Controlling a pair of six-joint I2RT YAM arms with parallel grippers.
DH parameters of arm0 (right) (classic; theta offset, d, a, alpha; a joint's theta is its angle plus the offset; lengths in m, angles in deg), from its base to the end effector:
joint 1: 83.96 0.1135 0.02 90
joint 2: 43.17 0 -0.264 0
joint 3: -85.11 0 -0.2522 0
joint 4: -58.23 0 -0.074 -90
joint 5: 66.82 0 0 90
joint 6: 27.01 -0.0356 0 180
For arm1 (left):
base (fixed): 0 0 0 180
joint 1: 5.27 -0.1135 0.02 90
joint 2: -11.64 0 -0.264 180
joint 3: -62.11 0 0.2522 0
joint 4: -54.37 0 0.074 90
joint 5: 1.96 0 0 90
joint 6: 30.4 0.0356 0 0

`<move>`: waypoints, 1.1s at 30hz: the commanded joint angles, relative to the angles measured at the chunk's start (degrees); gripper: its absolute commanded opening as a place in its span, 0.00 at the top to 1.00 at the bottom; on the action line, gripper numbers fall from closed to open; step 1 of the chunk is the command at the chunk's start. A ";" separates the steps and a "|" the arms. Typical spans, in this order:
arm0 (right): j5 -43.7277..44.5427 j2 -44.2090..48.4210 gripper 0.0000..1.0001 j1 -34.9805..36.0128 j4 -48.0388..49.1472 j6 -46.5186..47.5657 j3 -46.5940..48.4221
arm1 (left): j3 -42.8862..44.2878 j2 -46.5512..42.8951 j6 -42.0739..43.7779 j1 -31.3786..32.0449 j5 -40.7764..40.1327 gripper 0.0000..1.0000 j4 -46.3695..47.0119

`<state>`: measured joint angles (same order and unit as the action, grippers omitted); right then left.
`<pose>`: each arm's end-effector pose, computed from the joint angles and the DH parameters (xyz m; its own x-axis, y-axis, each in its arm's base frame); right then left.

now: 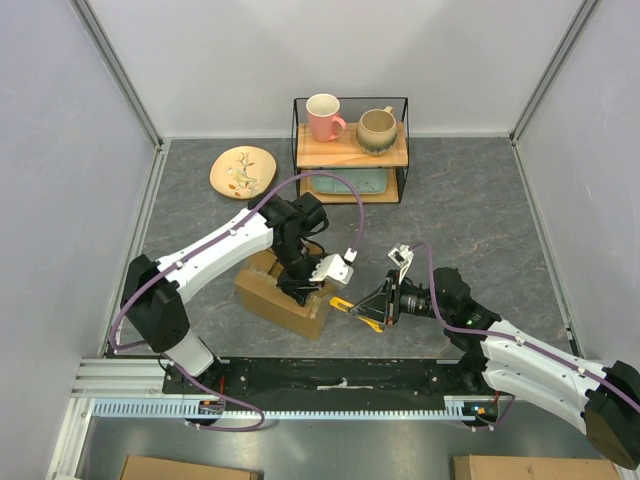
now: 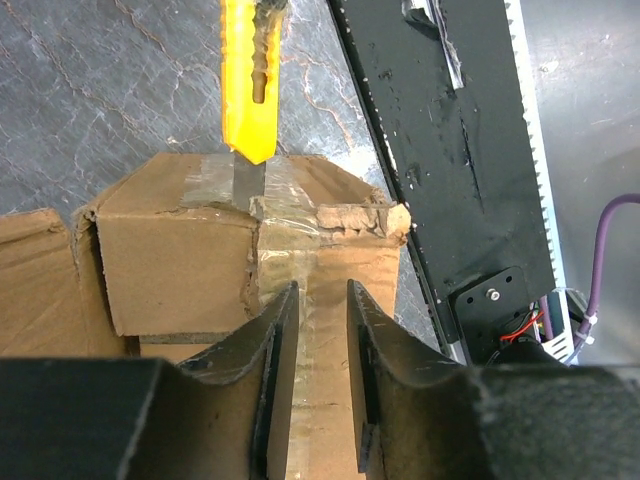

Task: Unpack the express box
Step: Cut the express box at the center of the board.

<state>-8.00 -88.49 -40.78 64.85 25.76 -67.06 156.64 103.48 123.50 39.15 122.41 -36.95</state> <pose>0.1168 0.1349 0.2057 -0.6880 0.0642 -0.7229 -0.6781 0.2978 0.6719 0.1880 -0.2123 0.2858 0.2133 0.8288 -0.5173 0.8996 -0.3732 -0.2268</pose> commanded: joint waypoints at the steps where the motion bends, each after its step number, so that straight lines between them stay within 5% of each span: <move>1: -0.55 0.23 1.00 0.15 3.00 0.23 1.23 | 3.07 1.59 2.37 -0.22 0.61 0.65 -7.08; 10: -1.08 -0.73 1.00 0.15 4.93 -0.65 0.00 | 12.92 2.56 0.44 -0.22 0.35 0.57 -8.57; 15: -1.43 -1.35 1.00 0.15 5.46 -0.56 -0.09 | 8.97 2.39 2.10 -0.39 -0.53 0.53 -9.19; 33: -1.08 -0.65 1.00 0.15 5.11 -0.74 -0.97 | 2.55 3.26 4.57 -1.45 1.05 0.64 -10.51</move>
<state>-8.44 -89.72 -40.78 67.15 25.21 -67.61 159.92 106.43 125.68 37.82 121.18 -36.62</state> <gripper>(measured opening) 0.173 0.361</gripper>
